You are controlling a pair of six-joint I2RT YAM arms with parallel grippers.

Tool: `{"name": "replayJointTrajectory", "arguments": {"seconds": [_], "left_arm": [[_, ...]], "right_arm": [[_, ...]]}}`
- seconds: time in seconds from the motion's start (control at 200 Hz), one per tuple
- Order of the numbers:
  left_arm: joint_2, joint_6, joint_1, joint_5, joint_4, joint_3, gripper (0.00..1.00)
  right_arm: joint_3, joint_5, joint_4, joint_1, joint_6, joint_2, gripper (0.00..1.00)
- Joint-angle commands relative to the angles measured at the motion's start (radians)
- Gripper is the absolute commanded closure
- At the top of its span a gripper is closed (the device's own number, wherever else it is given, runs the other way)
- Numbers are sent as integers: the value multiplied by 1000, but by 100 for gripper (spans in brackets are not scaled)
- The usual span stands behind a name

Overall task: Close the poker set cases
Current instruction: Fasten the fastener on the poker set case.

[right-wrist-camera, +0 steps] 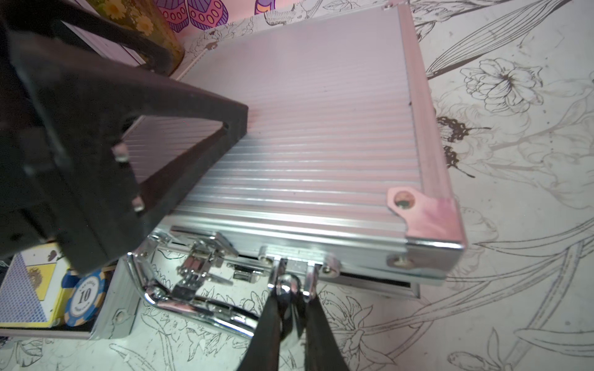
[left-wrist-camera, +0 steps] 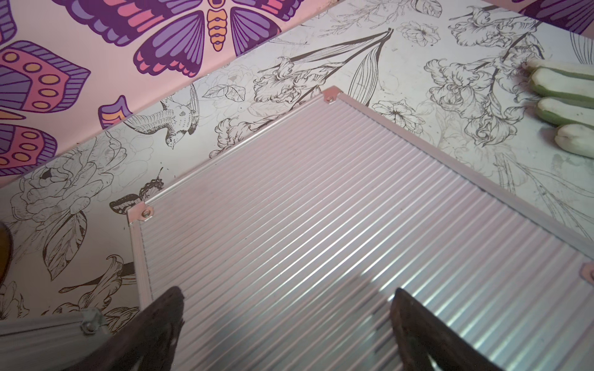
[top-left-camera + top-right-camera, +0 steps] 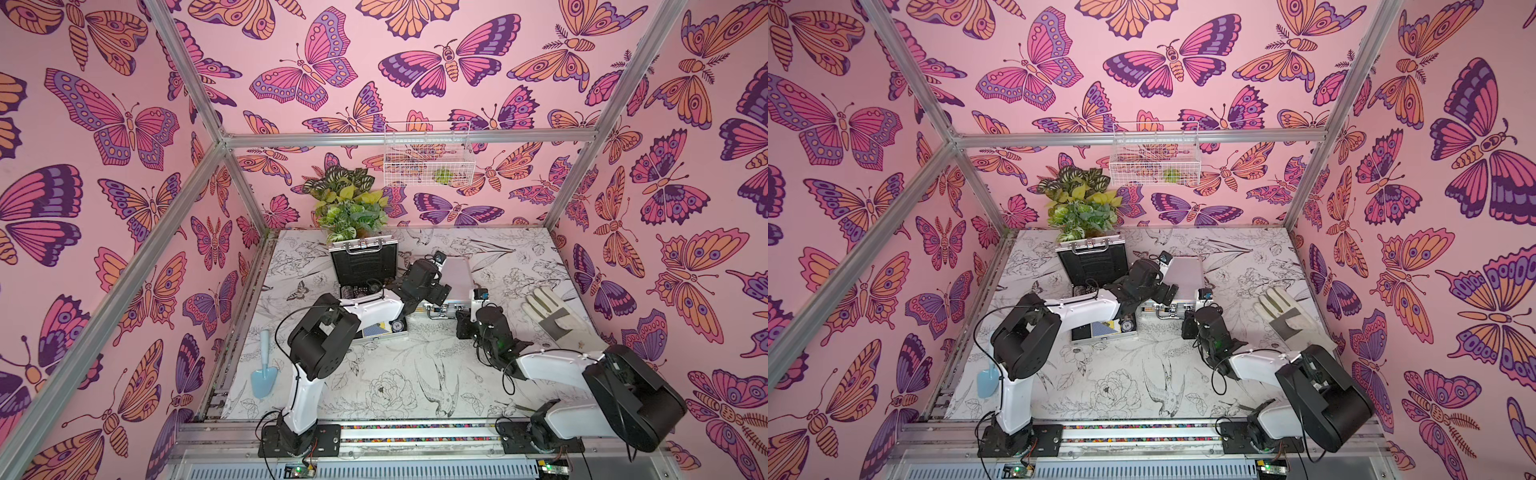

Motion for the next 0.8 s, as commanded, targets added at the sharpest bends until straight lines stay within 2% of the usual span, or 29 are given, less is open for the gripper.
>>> {"name": "replayJointTrajectory", "arguments": {"seconds": [0.0, 0.491, 0.526, 0.661, 0.796], "left_arm": [[8, 27, -2, -4, -105, -41, 0], [27, -6, -16, 6, -115, -66, 0], [31, -11, -16, 8, -118, -65, 0], [51, -33, -16, 11, -144, -54, 0], [46, -68, -16, 16, -168, -62, 0]], "right_arm": [[7, 3, 16, 7, -28, -29, 86], [-36, -6, -16, 41, 20, 48, 85], [-35, -1, -23, 41, 22, 56, 82], [-27, 16, -53, 41, 30, 63, 58], [-23, 27, -109, 41, 4, 7, 48]]}}
